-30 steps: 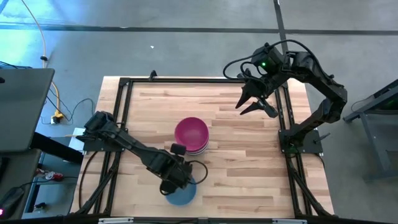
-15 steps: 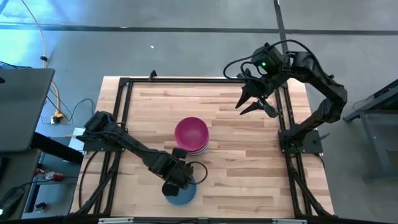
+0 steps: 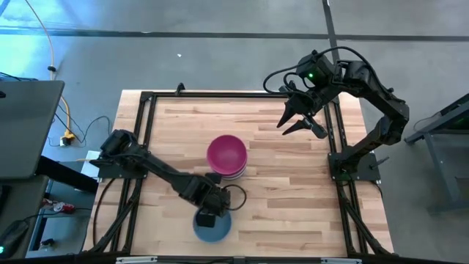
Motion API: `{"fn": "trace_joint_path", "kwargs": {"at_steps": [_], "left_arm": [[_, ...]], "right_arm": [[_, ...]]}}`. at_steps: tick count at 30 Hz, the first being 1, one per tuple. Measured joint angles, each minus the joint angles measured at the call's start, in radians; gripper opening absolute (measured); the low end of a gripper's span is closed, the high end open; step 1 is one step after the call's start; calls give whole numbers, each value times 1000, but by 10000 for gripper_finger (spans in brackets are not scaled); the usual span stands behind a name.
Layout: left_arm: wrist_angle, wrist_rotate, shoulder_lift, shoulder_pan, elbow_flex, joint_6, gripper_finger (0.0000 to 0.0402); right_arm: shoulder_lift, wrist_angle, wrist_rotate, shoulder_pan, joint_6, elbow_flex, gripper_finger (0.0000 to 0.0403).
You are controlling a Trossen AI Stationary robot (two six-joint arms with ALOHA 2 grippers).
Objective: Nest bowls inside each other
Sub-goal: Stack the blue bowl on top of the pink bowl
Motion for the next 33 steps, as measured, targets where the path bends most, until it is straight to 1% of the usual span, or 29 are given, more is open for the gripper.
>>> {"fn": "trace_joint_path", "kwargs": {"at_steps": [7,13,20,24,27,33], "left_arm": [[10,34,0,8,0,18,117],[12,95,0,8,0,18,117],[12,115,0,10,0,19,117],[7,137,27,14,1,22,117],[9,173,64,19,1,37,117],[11,184,97,19,0,54,117]], "right_arm": [[0,0,0,0,-5,0,119],[0,0,0,0,-17,0,119],[0,-1,0,0,-15,0,119],[0,-1,0,0,-7,0,119],[0,-1,0,0,-7,0,119],[0,-1,0,0,-8,0,119]]}}
